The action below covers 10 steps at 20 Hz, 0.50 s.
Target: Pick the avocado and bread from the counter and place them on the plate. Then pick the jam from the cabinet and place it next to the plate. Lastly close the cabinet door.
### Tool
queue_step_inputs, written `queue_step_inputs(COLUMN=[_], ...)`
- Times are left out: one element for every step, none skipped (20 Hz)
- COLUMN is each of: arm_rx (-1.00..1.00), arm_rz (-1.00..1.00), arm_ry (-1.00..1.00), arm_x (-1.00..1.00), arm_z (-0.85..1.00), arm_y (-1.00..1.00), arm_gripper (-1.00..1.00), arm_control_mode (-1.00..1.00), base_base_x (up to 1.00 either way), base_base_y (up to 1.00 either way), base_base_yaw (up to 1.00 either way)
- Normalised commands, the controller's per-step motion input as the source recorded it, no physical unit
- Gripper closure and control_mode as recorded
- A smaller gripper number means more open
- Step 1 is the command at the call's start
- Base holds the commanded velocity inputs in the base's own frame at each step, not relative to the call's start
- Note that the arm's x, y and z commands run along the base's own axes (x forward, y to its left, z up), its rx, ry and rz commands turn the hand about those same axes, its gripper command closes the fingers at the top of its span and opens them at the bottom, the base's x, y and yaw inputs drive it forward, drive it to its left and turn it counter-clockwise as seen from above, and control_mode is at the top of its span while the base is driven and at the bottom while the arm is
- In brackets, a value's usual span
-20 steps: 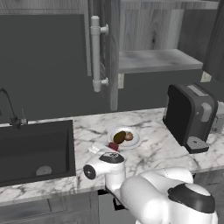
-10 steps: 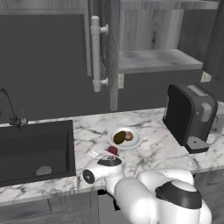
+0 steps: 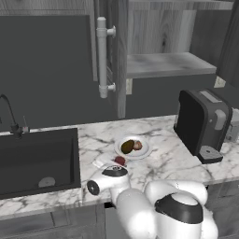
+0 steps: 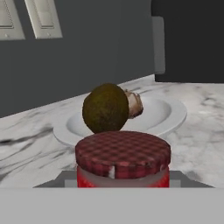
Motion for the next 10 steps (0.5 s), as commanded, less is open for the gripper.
queue_step_inputs(arm_rx=[0.0, 0.0, 0.0, 0.0, 0.0, 0.0, 0.0, 0.0, 0.0, 0.0], arm_rz=[0.0, 0.0, 0.0, 0.0, 0.0, 0.0, 0.0, 0.0, 0.0, 0.0], arm_ry=[0.0, 0.0, 0.0, 0.0, 0.0, 0.0, 0.0, 0.0, 0.0, 0.0], arm_x=[0.2, 0.17, 0.19, 0.18, 0.19, 0.17, 0.17, 0.16, 0.14, 0.13], arm_z=[-0.14, -0.14, -0.16, -0.15, -0.18, -0.19, -0.19, -0.21, -0.19, -0.2], arm_y=[0.0, 0.0, 0.0, 0.0, 0.0, 0.0, 0.0, 0.0, 0.0, 0.0], arm_gripper=[1.0, 1.0, 1.0, 1.0, 1.0, 1.0, 1.0, 1.0, 1.0, 1.0], arm_control_mode=[-1.0, -1.0, -1.0, -1.0, -1.0, -1.0, -1.0, -1.0, -1.0, -1.0], base_base_x=[0.0, 0.0, 0.0, 0.0, 0.0, 0.0, 0.0, 0.0, 0.0, 0.0], base_base_y=[0.0, 0.0, 0.0, 0.0, 0.0, 0.0, 0.0, 0.0, 0.0, 0.0], base_base_yaw=[0.0, 0.0, 0.0, 0.0, 0.0, 0.0, 0.0, 0.0, 0.0, 0.0])
